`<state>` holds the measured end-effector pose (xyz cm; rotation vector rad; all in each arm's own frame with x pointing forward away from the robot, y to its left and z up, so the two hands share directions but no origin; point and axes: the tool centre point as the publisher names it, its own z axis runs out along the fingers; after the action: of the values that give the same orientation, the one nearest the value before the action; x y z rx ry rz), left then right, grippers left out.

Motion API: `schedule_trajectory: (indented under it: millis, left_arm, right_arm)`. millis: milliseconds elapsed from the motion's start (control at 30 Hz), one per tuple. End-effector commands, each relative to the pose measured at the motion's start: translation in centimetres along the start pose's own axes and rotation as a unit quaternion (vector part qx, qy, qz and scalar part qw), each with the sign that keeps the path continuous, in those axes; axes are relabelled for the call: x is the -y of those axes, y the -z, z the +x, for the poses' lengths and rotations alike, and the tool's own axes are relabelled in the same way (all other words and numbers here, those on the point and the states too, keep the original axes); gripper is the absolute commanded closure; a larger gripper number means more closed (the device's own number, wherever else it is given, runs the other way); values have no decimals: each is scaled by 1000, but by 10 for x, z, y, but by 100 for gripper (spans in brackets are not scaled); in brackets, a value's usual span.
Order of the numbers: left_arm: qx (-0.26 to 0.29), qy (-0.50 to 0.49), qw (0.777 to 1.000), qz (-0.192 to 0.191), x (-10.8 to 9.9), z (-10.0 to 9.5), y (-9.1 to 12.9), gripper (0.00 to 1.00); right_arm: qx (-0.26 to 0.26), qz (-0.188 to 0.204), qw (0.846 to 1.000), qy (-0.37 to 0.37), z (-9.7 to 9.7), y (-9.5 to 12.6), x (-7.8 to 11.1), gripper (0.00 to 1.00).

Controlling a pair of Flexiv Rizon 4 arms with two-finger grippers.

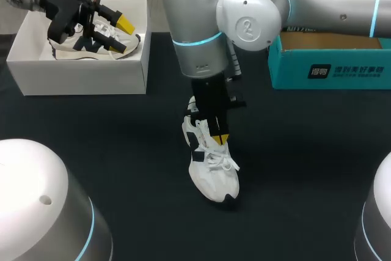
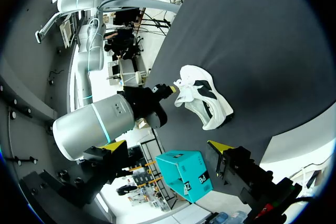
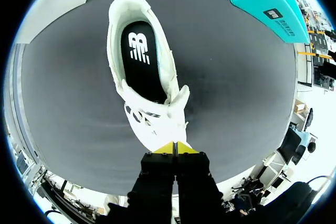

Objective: Take the shoe out of the shoebox, open the shoe tongue, remove and reinsert the insole, then place the shoe into the shoebox

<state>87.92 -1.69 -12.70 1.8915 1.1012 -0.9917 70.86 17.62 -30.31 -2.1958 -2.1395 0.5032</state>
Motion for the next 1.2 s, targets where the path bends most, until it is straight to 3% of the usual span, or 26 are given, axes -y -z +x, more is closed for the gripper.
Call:
schedule_trajectory:
  millis: [33,267,500,767,1200]
  left_arm:
    - [-1,-1,1000,0,1,0,0,0]
    - [-1,-1,1000,0,1,0,0,0]
    - [-1,-1,1000,0,1,0,0,0]
    - [-1,-1,1000,0,1,0,0,0]
    - [-1,-1,1000,0,1,0,0,0]
  right_arm:
    - [-20,-8,1000,-8,-16,-8,1,100]
    - [-26,-10,1000,8,-18,-14,-19,100]
    - [-34,-26,998,34,-6,-16,-36,100]
    - [-31,-35,997,58,12,-9,-43,100]
    - [-43,-43,995,76,18,-11,-57,100]
